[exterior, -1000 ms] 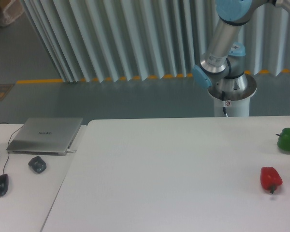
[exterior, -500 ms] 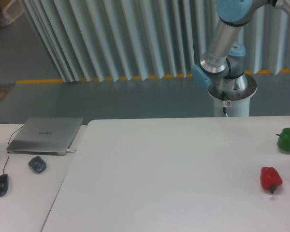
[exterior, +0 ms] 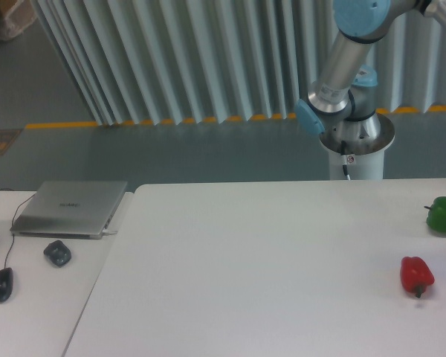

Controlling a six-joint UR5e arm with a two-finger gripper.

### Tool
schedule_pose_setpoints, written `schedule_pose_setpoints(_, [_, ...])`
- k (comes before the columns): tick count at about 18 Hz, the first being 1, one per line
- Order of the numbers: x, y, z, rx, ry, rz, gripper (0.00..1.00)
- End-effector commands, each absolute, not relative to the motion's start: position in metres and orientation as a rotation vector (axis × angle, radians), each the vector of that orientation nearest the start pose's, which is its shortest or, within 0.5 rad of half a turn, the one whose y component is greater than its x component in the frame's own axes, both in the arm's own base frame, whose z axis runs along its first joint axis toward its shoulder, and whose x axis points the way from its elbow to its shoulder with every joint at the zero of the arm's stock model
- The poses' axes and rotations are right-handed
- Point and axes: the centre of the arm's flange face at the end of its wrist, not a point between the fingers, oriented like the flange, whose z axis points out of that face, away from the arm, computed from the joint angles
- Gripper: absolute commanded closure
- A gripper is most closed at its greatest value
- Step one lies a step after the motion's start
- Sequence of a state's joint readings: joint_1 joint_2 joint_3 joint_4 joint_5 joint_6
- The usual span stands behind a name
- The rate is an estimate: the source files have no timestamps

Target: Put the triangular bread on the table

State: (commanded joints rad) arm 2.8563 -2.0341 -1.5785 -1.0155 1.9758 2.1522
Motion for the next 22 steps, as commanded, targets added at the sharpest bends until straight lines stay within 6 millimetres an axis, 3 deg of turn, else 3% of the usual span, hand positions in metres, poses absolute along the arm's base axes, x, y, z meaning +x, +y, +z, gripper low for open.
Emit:
schedule_pose_setpoints(9, [-0.595, 0.278, 0.304, -3.198, 1.444, 0.112, 1.0])
schedule_pose_setpoints(13, [-0.599, 0.267, 0.331, -3.116, 1.381, 0.114, 1.0])
schedule_pose_setpoints(16, [-0.588, 0.264, 0.358, -3.01, 1.222, 0.108, 1.0])
schedule_pose_setpoints(19, [-0.561, 0.295, 0.378, -2.959, 0.921, 0.121, 1.0])
schedule_pose_setpoints(20, [-0.542, 0.331, 0.379, -2.972, 0.853, 0.129, 1.0])
schedule_pose_setpoints(22, [-0.518, 0.373, 0.376, -2.997, 0.704, 0.122, 1.0])
